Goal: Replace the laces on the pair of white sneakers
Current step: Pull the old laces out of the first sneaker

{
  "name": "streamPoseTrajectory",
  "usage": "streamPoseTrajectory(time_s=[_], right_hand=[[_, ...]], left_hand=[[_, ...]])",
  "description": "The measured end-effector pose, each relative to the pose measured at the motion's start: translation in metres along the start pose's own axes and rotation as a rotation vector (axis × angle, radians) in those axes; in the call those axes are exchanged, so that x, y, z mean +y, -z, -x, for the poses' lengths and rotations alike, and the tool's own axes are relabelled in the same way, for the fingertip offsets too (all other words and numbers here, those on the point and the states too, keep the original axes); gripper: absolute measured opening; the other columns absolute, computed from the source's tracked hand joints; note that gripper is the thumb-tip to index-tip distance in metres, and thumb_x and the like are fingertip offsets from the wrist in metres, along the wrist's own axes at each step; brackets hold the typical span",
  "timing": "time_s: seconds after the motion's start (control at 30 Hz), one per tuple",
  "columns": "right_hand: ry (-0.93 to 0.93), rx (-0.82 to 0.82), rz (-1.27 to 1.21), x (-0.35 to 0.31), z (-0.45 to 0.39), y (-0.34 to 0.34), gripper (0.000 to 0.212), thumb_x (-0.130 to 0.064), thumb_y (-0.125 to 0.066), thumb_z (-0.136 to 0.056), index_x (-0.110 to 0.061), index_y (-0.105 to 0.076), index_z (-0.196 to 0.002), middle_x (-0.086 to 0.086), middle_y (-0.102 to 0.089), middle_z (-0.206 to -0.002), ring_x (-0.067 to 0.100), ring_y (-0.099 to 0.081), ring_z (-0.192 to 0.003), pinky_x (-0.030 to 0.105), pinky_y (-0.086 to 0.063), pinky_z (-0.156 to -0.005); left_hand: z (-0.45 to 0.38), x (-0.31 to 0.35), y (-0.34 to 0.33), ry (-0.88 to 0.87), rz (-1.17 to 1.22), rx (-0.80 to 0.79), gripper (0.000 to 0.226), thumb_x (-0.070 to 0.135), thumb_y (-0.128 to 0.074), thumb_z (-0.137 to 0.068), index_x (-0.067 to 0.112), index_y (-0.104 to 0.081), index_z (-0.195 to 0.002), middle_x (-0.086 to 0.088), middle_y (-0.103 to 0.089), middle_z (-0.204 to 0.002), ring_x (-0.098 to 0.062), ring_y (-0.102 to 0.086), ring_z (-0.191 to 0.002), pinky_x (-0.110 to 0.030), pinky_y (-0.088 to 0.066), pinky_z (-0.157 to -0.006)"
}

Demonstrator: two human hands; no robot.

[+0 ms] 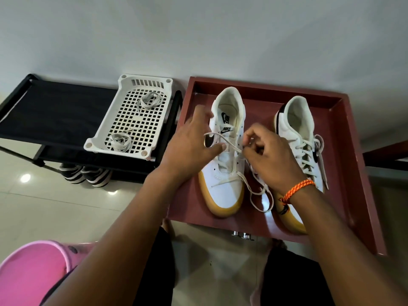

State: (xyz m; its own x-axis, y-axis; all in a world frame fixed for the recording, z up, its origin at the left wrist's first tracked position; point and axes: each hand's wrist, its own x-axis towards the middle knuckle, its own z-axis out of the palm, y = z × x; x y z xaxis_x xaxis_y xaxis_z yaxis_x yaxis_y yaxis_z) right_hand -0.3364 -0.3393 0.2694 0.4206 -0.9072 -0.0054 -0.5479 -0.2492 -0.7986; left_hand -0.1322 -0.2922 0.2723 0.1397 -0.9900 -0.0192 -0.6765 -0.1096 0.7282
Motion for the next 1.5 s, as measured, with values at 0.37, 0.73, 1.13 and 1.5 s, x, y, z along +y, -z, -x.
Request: streamPoseTrajectory(time_s=[0.37,0.73,1.13,1.5], right_hand=[[0.064,-0.28,0.16,0.013,0.003,0.004,0.035,-0.025,-0.081,-0.086,-0.042,-0.067,-0.113,-0.006,-0.066,-0.076,0.009,-0.064,-0.07,0.046,-0.058,-0.073],[0.125,-0.262,0.133,0.013,0.002,0.0,0.041,-0.031,-0.095,-0.074,-0.03,-0.062,-0.098,-0.004,-0.064,-0.073,0.012,-0.062,-0.07,0.043,-0.057,-0.074],[0.16,-0.264,0.111,0.018,0.001,-0.002,0.039,-0.033,-0.092,-0.079,-0.031,-0.059,-0.1,-0.005,-0.061,-0.072,0.013,-0.061,-0.071,0.045,-0.056,-0.072],[0.17,-0.242,0.085,0.018,0.0,-0.004,0.038,-0.029,-0.09,-0.08,-0.032,-0.059,-0.101,-0.003,-0.063,-0.081,0.012,-0.061,-0.083,0.045,-0.057,-0.077]], left_hand=[[0.002,0.003,-0.009,-0.122,-0.212,-0.199,0.012,0.039,-0.073,-0.09,0.033,-0.083,-0.087,0.019,-0.061,-0.062,-0.006,-0.062,-0.065,-0.034,-0.051,-0.062],[0.001,0.004,-0.015,-0.037,-0.246,-0.301,0.012,0.034,-0.074,-0.097,0.038,-0.068,-0.087,0.017,-0.063,-0.076,-0.01,-0.064,-0.08,-0.037,-0.049,-0.072],[-0.004,-0.007,0.001,-0.08,0.038,-0.218,0.011,0.017,-0.074,-0.096,0.028,-0.074,-0.094,0.008,-0.043,-0.05,-0.011,-0.041,-0.047,-0.037,-0.05,-0.059],[-0.002,-0.005,-0.01,-0.031,-0.081,-0.095,0.012,0.028,-0.084,-0.085,0.035,-0.077,-0.079,0.013,-0.055,-0.051,-0.007,-0.051,-0.052,-0.03,-0.041,-0.059]])
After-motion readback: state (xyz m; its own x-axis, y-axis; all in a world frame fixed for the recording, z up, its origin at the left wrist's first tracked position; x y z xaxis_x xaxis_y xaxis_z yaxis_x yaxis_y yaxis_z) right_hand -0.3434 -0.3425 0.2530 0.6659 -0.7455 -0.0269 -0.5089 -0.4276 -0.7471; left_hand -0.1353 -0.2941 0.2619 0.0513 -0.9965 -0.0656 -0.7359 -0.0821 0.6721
